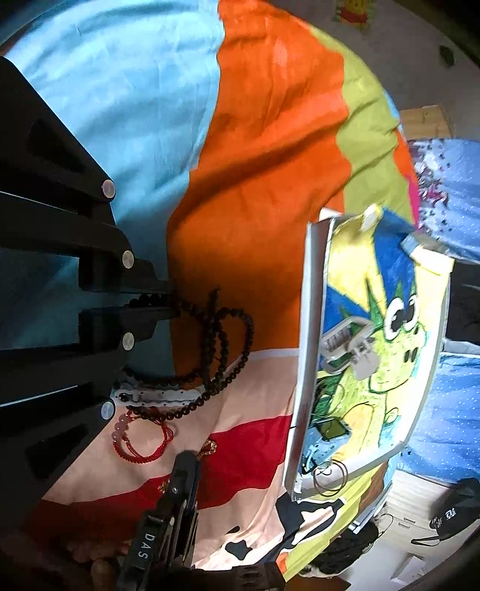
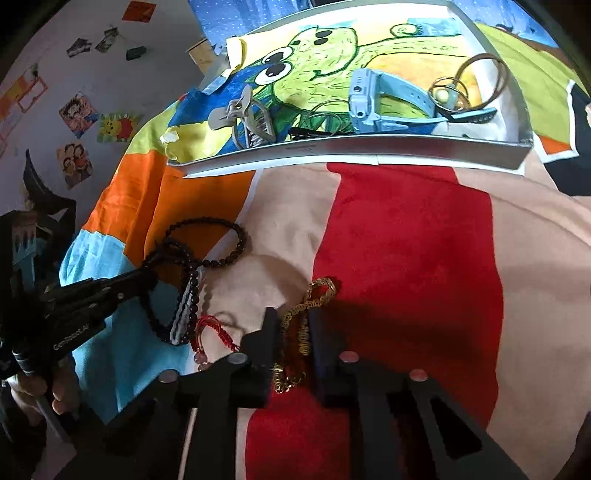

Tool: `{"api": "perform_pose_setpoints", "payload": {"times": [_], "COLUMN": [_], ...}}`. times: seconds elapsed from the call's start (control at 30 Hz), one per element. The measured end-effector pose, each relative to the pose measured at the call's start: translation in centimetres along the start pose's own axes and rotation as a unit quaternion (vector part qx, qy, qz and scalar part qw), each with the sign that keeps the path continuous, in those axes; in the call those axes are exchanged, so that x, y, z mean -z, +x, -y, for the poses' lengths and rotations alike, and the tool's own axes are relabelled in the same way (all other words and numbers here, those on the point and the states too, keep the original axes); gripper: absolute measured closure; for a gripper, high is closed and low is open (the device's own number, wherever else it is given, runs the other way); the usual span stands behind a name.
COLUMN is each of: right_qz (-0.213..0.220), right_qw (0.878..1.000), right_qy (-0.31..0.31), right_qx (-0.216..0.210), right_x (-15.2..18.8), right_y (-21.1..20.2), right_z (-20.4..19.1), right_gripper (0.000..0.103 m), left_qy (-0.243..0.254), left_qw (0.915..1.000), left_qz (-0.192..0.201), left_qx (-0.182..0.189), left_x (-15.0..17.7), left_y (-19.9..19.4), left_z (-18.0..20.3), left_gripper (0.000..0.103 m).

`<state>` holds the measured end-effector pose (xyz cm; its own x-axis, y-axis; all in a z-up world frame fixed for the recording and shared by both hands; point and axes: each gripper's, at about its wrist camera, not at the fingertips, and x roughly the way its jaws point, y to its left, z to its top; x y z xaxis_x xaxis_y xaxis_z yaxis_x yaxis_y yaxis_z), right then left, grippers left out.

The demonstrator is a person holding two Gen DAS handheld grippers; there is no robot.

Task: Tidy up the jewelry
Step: 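Grasp the black bead bracelets with the left tool while the right tool grasps the gold chain, then carry the bead bracelets with the left tool onto the tray while the right tool carries the gold chain there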

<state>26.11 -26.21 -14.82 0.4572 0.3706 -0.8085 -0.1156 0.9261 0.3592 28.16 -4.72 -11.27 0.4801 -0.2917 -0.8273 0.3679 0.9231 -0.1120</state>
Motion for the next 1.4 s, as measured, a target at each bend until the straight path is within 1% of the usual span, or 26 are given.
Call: {"api": "perform_pose_setpoints", "payload": {"times": [0.1, 0.2, 0.3, 0.37, 0.43, 0.53, 0.67, 0.8, 0.87, 1.03, 1.07, 1.23, 1.3, 1.4], "right_qz": [0.018, 0.041, 0.069, 0.089, 0.112, 0.137, 0.172, 0.204, 0.217, 0.260, 0.269, 0.279, 0.281, 0.277], "right_qw": [0.999, 0.996, 0.992, 0.990, 0.988, 0.985, 0.978, 0.971, 0.969, 0.959, 0.957, 0.955, 0.955, 0.957], "right_qy": [-0.025, -0.065, -0.093, -0.103, -0.105, -0.105, -0.117, -0.122, -0.119, -0.113, -0.111, -0.095, -0.091, -0.083], "right_qx": [0.020, 0.045, 0.051, 0.046, 0.032, 0.012, 0.001, -0.001, -0.003, -0.018, -0.021, -0.031, -0.030, -0.029], "right_x": [0.7, 1.4, 1.7, 1.8, 2.0, 2.2, 2.2, 1.8, 1.2, -2.3, -3.5, -7.6, -9.0, -10.7], "right_y": [-1.2, -2.3, -3.6, -4.5, -5.9, -7.3, -9.1, -10.7, -11.2, -11.8, -11.6, -9.1, -7.9, -5.9], "right_z": [-1.0, -2.5, -3.8, -4.4, -4.7, -5.0, -5.7, -5.9, -5.8, -5.3, -5.2, -4.3, -3.9, -3.2], "right_gripper": [0.095, 0.095, 0.095, 0.095, 0.095, 0.095, 0.095, 0.095, 0.095, 0.095, 0.095, 0.095, 0.095, 0.095], "left_qy": [-0.001, 0.003, 0.006, 0.008, 0.009, 0.011, 0.001, -0.021, -0.026, -0.027, -0.028, -0.033, -0.042, -0.054], "left_qw": [0.9997, 0.9987, 0.9976, 0.9968, 0.9958, 0.9941, 0.9925, 0.9909, 0.9900, 0.9867, 0.9858, 0.9831, 0.9829, 0.9829], "left_qz": [0.024, 0.050, 0.067, 0.078, 0.089, 0.107, 0.122, 0.132, 0.138, 0.160, 0.166, 0.180, 0.179, 0.175], "left_qx": [-0.008, -0.014, -0.016, -0.018, -0.021, -0.013, 0.000, 0.015, 0.017, 0.006, 0.003, -0.013, -0.013, -0.012], "left_x": [0.5, 0.8, 1.2, 1.5, 1.8, 2.1, 1.5, -0.2, -1.2, -5.1, -6.3, -10.6, -12.4, -14.2], "left_y": [-2.0, -3.8, -5.2, -6.2, -7.0, -8.4, -10.0, -11.1, -11.5, -12.2, -12.1, -10.1, -8.6, -6.5], "left_z": [0.2, 0.8, 1.4, 1.9, 2.4, 2.9, 3.4, 3.4, 3.3, 3.3, 3.2, 1.7, 0.8, -0.4], "left_gripper": [0.100, 0.100, 0.100, 0.100, 0.100, 0.100, 0.100, 0.100, 0.100, 0.100, 0.100, 0.100, 0.100, 0.100]}}
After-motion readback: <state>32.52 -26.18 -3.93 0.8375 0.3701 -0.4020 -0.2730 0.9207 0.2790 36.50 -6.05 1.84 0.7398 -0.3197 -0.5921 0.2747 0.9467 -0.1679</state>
